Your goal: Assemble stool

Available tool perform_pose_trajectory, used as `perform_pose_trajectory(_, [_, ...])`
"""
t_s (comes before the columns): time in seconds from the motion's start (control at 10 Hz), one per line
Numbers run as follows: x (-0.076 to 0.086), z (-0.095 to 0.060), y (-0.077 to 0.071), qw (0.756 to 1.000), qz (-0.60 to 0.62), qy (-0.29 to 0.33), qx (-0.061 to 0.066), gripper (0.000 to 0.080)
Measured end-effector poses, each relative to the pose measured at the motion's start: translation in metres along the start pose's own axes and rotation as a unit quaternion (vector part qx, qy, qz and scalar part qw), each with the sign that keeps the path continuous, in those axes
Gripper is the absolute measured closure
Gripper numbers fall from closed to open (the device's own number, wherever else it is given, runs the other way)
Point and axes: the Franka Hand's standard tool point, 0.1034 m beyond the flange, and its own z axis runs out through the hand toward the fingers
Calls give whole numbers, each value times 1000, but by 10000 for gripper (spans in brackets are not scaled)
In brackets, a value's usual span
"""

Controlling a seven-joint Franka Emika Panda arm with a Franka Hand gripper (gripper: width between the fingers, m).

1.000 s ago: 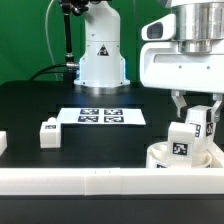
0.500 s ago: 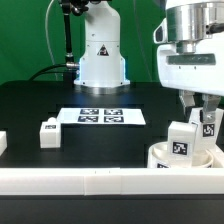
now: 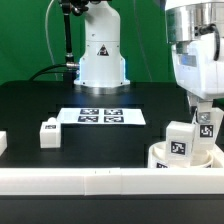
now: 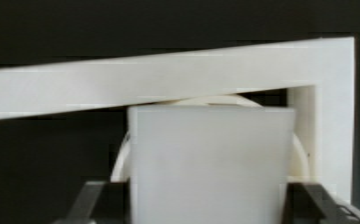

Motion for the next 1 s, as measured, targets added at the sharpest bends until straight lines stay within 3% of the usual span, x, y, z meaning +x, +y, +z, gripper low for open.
perform_pose_trajectory(0.1, [2,0,-2,999,38,-10,18,462])
perform_pose_trajectory(0.4, [-2,1,2,975,219,-35,32,462])
perform_pose_trajectory(0.7, [-3,2,1,961,271,-43,32,462])
perform_pose_trajectory(0.9, [-3,2,1,965,257,-43,32,462])
perform_pose_trajectory(1.0, [-3,1,0,966,251,-44,33,304])
